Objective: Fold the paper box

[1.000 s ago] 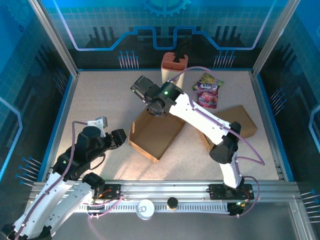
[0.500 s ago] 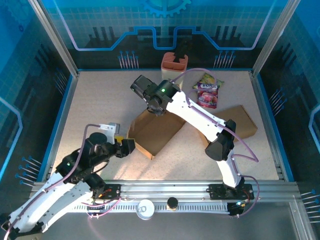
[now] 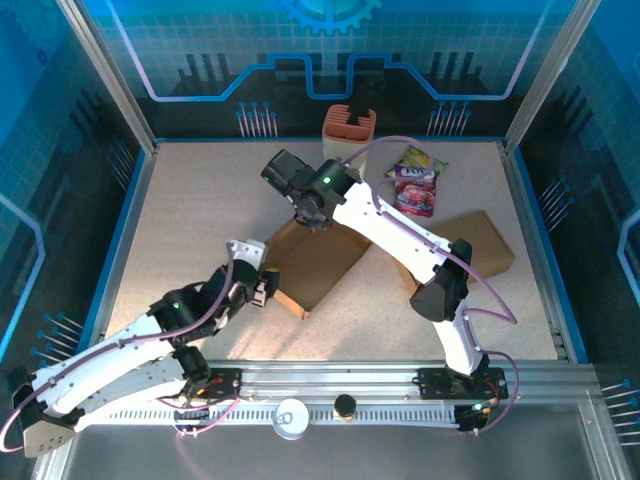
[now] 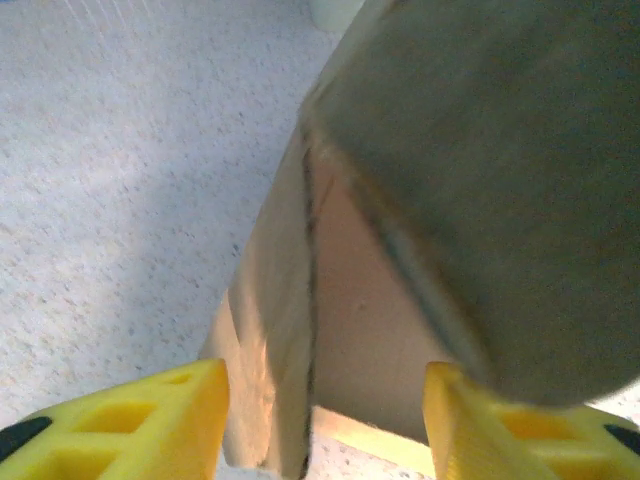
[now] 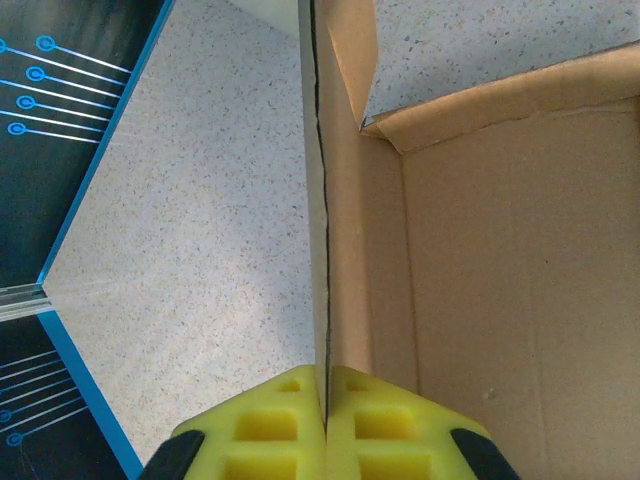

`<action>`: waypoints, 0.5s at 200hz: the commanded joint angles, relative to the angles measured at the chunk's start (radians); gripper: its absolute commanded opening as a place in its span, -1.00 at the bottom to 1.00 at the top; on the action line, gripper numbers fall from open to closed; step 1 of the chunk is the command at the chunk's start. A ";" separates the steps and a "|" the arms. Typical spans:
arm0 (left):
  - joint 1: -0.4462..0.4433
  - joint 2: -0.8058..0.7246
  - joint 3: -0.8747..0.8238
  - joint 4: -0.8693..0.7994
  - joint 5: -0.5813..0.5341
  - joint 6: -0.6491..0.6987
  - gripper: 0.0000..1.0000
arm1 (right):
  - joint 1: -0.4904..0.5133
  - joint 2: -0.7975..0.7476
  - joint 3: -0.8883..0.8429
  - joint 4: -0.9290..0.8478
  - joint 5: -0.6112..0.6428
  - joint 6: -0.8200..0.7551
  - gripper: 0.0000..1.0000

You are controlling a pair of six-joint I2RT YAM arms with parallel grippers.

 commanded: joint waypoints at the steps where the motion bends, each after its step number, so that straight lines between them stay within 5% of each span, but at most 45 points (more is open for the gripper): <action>1: -0.023 0.016 0.057 0.021 -0.158 0.043 -0.06 | -0.009 0.022 0.019 -0.041 -0.010 0.023 -1.00; 29: -0.023 0.037 0.068 0.018 -0.187 0.044 -0.19 | -0.008 0.017 0.009 -0.042 -0.011 0.023 -1.00; 60: -0.022 0.061 0.067 0.028 -0.188 0.057 -0.64 | -0.006 0.007 -0.006 -0.014 -0.016 -0.016 -1.00; 73: -0.021 0.055 0.063 0.035 -0.190 0.067 -0.82 | -0.005 -0.014 -0.029 0.044 -0.013 -0.098 -1.00; 100: -0.007 -0.015 0.043 0.079 -0.174 0.149 -0.98 | -0.011 -0.133 -0.178 0.283 -0.003 -0.433 -0.63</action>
